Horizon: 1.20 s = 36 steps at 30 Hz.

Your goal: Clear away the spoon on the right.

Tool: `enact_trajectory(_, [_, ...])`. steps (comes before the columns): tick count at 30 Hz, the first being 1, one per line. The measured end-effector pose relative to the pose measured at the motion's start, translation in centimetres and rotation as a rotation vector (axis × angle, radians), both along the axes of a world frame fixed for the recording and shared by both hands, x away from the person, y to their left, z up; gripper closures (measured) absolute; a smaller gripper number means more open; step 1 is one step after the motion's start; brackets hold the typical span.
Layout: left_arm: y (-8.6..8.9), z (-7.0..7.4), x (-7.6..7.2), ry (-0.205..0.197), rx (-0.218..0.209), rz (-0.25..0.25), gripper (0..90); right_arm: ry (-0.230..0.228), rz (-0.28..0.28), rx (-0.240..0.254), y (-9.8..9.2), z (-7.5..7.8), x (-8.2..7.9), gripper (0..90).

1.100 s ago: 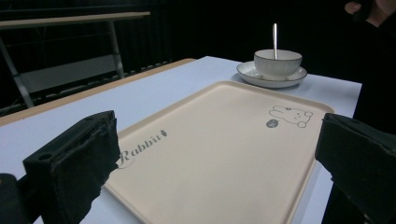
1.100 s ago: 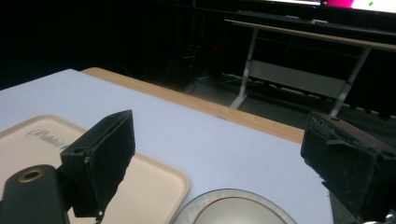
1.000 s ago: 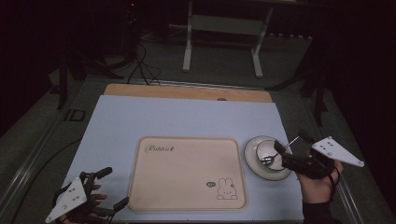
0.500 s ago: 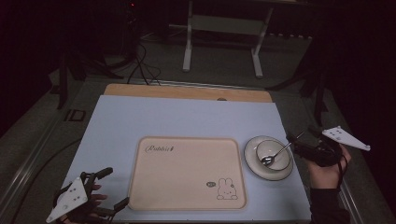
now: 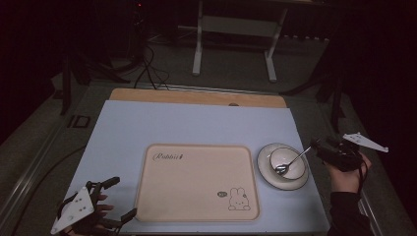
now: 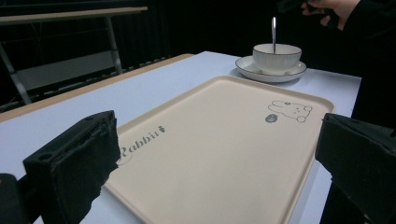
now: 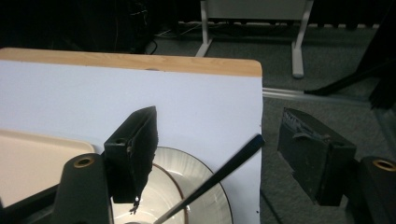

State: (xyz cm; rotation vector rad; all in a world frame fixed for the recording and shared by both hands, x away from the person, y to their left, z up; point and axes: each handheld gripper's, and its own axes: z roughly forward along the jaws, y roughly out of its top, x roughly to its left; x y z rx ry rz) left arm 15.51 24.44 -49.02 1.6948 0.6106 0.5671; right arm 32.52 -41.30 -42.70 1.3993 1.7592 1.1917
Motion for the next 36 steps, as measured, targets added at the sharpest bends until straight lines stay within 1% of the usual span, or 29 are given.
enact_trajectory(3, [0.0,0.0,0.0,0.001,-0.001,0.002,0.0,0.021,-0.011,0.027,-0.6,-0.7,0.4,30.3])
enact_trajectory(6, [-0.1,0.0,0.0,0.003,0.003,0.0,0.0,0.046,-0.013,0.037,-1.0,-1.4,0.8,32.2])
enact_trajectory(7, [-0.1,0.0,0.0,0.003,0.003,0.0,0.0,0.046,-0.013,0.037,-1.0,-1.4,0.8,32.2])
enact_trajectory(9, [-0.1,-0.1,0.0,0.002,0.004,0.0,0.0,0.072,-0.008,0.056,-1.3,-2.1,1.3,33.4])
enact_trajectory(13, [-0.1,-0.1,0.0,0.001,0.009,0.0,0.0,0.095,-0.008,0.065,-1.1,-2.7,1.8,33.6])
enact_trajectory(14, [-0.1,-0.1,0.0,0.001,0.009,0.0,0.0,0.101,-0.006,0.071,-1.1,-2.8,1.9,33.6])
enact_trajectory(15, [-0.1,-0.1,0.0,0.001,0.01,0.0,0.0,0.108,-0.007,0.091,-1.2,-3.0,2.2,34.0])
enact_trajectory(16, [-0.1,-0.1,0.0,0.001,0.01,-0.001,0.0,0.11,-0.007,0.094,-1.2,-3.1,2.2,35.0])
enact_trajectory(17, [-0.2,-0.1,0.0,0.001,0.011,-0.001,0.0,0.115,-0.001,0.107,-1.3,-3.3,2.4,37.6])
enact_trajectory(20, [-0.2,-0.1,0.0,0.001,0.013,-0.001,0.0,0.12,0.002,0.131,-1.6,-3.5,2.8,41.0])
enact_trajectory(21, [-0.2,-0.1,0.0,0.001,0.011,-0.002,0.0,0.122,0.0,0.144,-1.8,-3.6,2.9,43.7])
enact_trajectory(22, [-0.2,-0.1,0.0,0.001,0.011,-0.002,0.0,0.122,0.0,0.144,-1.8,-3.6,2.9,43.7])
enact_trajectory(23, [-0.2,-0.2,0.0,0.001,0.017,-0.004,0.0,0.123,0.01,0.167,-2.0,-3.7,3.1,47.8])
enact_trajectory(24, [-0.2,-0.2,0.0,0.002,0.019,-0.005,0.0,0.126,0.009,0.172,-2.1,-3.7,3.1,49.9])
enact_trajectory(27, [-0.2,-0.2,0.0,0.004,0.023,-0.004,0.0,0.125,0.027,0.217,-2.7,-4.0,3.2,60.9])
enact_trajectory(28, [-0.2,-0.2,0.0,0.004,0.023,-0.004,0.0,0.125,0.027,0.217,-2.7,-4.0,3.2,60.9])
enact_trajectory(29, [-0.2,-0.2,0.0,0.004,0.021,-0.004,0.0,0.126,0.028,0.221,-2.8,-4.0,3.2,62.6])
enact_trajectory(30, [-0.2,-0.2,0.0,0.004,0.021,-0.003,0.0,0.128,0.036,0.241,-3.0,-4.1,3.2,67.4])
enact_trajectory(31, [-0.2,-0.2,0.0,0.004,0.021,-0.003,0.0,0.128,0.036,0.241,-3.0,-4.1,3.2,67.4])
enact_trajectory(32, [-0.2,-0.2,0.0,0.006,0.021,-0.003,0.0,0.127,0.058,0.259,-3.2,-4.0,3.2,76.2])
enact_trajectory(34, [-0.2,-0.2,0.0,0.006,0.021,-0.004,0.0,0.127,0.062,0.26,-3.2,-3.9,3.2,77.8])
enact_trajectory(36, [-0.2,-0.2,0.0,0.004,0.022,-0.005,0.0,0.121,0.083,0.272,-3.2,-3.6,3.1,82.8])
